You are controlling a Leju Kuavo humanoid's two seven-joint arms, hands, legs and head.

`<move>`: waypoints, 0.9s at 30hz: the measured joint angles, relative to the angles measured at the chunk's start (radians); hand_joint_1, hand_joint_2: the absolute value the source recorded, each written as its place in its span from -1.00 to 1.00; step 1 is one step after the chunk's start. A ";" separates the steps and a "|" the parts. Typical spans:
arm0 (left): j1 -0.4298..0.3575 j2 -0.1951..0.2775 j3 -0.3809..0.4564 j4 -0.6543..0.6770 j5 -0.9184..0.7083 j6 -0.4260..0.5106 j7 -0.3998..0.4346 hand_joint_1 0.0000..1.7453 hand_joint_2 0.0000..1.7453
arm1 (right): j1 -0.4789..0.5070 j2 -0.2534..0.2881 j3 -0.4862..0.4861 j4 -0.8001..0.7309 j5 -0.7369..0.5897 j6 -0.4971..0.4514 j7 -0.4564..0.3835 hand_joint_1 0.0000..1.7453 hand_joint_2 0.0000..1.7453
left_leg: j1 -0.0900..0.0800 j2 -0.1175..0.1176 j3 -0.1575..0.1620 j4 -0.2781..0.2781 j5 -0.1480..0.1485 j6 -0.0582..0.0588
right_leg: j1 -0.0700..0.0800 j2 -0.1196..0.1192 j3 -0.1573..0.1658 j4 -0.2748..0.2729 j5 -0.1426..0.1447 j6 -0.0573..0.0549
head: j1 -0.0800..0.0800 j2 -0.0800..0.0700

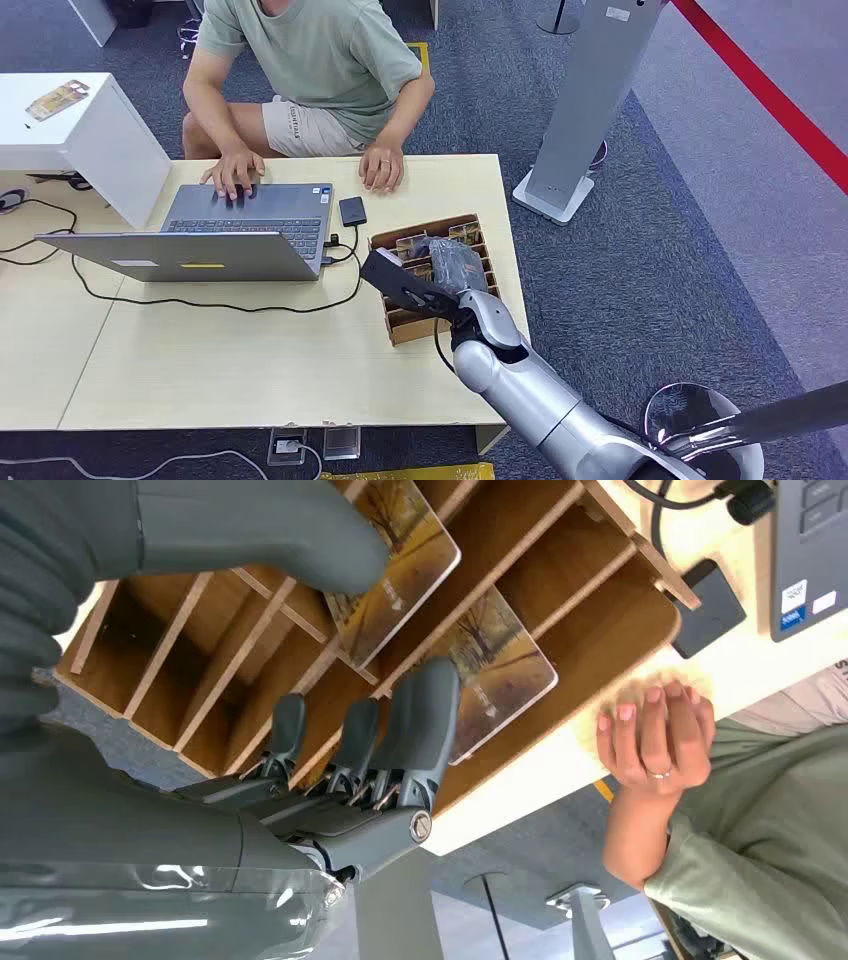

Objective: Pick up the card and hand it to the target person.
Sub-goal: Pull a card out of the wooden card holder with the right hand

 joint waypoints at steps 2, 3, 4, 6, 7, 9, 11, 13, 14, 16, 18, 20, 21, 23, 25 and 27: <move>0.000 0.000 0.000 0.000 0.000 0.000 0.000 -1.00 1.00 | 0.003 0.000 0.000 -0.001 0.002 0.000 0.000 0.03 1.00 | 0.000 0.000 0.000 0.000 0.000 0.000 | 0.000 0.000 0.000 0.000 0.000 0.000 | 0.000 0.000; 0.000 0.000 0.000 0.000 0.000 0.000 0.000 -1.00 1.00 | 0.005 -0.001 0.000 -0.001 0.004 0.000 0.000 0.02 1.00 | 0.000 0.000 0.000 0.000 0.000 0.000 | 0.000 0.000 0.000 0.000 0.000 0.000 | 0.000 0.000; 0.000 0.000 0.000 0.000 0.000 0.000 0.000 -1.00 1.00 | 0.008 -0.001 0.000 -0.002 0.005 0.000 0.000 0.02 1.00 | 0.000 0.000 0.000 0.000 0.000 0.000 | 0.000 0.000 0.000 0.000 0.000 0.000 | 0.000 0.000; 0.000 0.000 0.000 0.000 0.000 -0.001 0.000 -1.00 1.00 | 0.011 -0.002 0.000 -0.003 0.007 0.001 0.001 0.01 1.00 | 0.000 0.000 0.000 0.000 0.000 0.000 | 0.000 0.000 0.000 0.000 0.000 0.000 | 0.000 0.000; 0.000 0.000 0.000 0.000 0.000 -0.002 0.000 -1.00 1.00 | 0.012 -0.004 0.000 -0.003 0.008 0.002 0.001 0.00 1.00 | 0.000 0.000 0.000 0.000 0.000 0.000 | 0.000 0.000 0.000 0.000 0.000 0.000 | 0.000 0.000; 0.000 0.000 0.000 0.000 -0.001 -0.003 0.000 -1.00 1.00 | 0.017 -0.006 0.000 -0.004 0.010 0.007 0.002 -0.01 1.00 | 0.000 0.000 0.000 0.000 0.000 0.000 | 0.000 0.000 0.000 0.000 0.000 0.000 | 0.000 0.000; 0.000 0.000 0.000 0.000 -0.002 -0.006 0.000 -1.00 1.00 | 0.022 -0.008 0.000 -0.004 0.012 0.013 0.003 0.00 1.00 | 0.000 0.000 0.000 0.000 0.000 0.000 | 0.000 0.000 0.000 0.000 0.000 0.000 | 0.000 0.000; 0.000 0.000 0.000 0.000 -0.003 -0.008 -0.001 -1.00 1.00 | 0.023 -0.008 -0.001 -0.004 0.012 0.017 0.002 -0.01 1.00 | 0.000 0.000 0.000 0.000 0.000 0.000 | 0.000 0.000 0.000 0.000 0.000 0.000 | 0.000 0.000; 0.000 0.000 0.000 0.000 -0.003 -0.009 -0.001 -1.00 1.00 | 0.023 -0.008 -0.002 -0.004 0.012 0.017 0.000 -0.01 1.00 | 0.000 0.000 0.000 0.000 0.000 0.000 | 0.000 0.000 0.000 0.000 0.000 0.000 | 0.000 0.000; 0.000 0.000 0.000 0.000 -0.003 -0.009 -0.002 -1.00 1.00 | 0.024 -0.008 -0.005 -0.002 0.012 0.018 -0.003 -0.02 1.00 | 0.000 0.000 0.000 0.000 0.000 0.000 | 0.000 0.000 0.000 0.000 0.000 0.000 | 0.000 0.000; 0.000 0.000 0.000 0.000 -0.003 -0.009 -0.002 -1.00 1.00 | 0.024 -0.008 -0.007 0.000 0.013 0.018 -0.006 -0.04 1.00 | 0.000 0.000 0.000 0.000 0.000 0.000 | 0.000 0.000 0.000 0.000 0.000 0.000 | 0.000 0.000; 0.000 0.000 0.000 0.000 -0.003 -0.009 -0.002 -1.00 1.00 | 0.025 -0.008 -0.007 0.001 0.013 0.018 -0.008 -0.03 1.00 | 0.000 0.000 0.000 0.000 0.000 0.000 | 0.000 0.000 0.000 0.000 0.000 0.000 | -0.001 0.000; 0.000 0.000 0.000 0.000 -0.003 -0.009 -0.002 -1.00 1.00 | 0.025 -0.008 -0.008 0.002 0.013 0.018 -0.009 -0.02 1.00 | 0.000 0.000 0.000 0.000 0.000 0.000 | 0.000 0.000 0.000 0.000 0.000 0.000 | -0.001 0.000; 0.000 0.000 0.000 0.000 -0.003 -0.009 -0.002 -1.00 1.00 | 0.025 -0.008 -0.008 0.003 0.014 0.018 -0.011 -0.02 1.00 | 0.000 0.000 0.000 0.000 0.000 0.000 | 0.000 0.000 0.000 0.000 0.000 0.000 | 0.000 0.000; 0.000 0.000 0.000 0.000 -0.003 -0.009 -0.002 -1.00 1.00 | 0.025 -0.008 -0.009 0.004 0.014 0.018 -0.012 -0.02 1.00 | 0.000 0.000 0.000 0.000 0.000 0.000 | 0.000 0.000 0.000 0.000 0.000 0.000 | 0.000 0.000; 0.000 0.000 0.000 0.000 -0.003 -0.009 -0.001 -1.00 1.00 | 0.025 -0.008 -0.010 0.004 0.014 0.018 -0.013 -0.05 1.00 | 0.000 0.000 0.000 0.000 0.000 0.000 | 0.000 0.000 0.000 0.000 0.000 0.000 | 0.000 0.000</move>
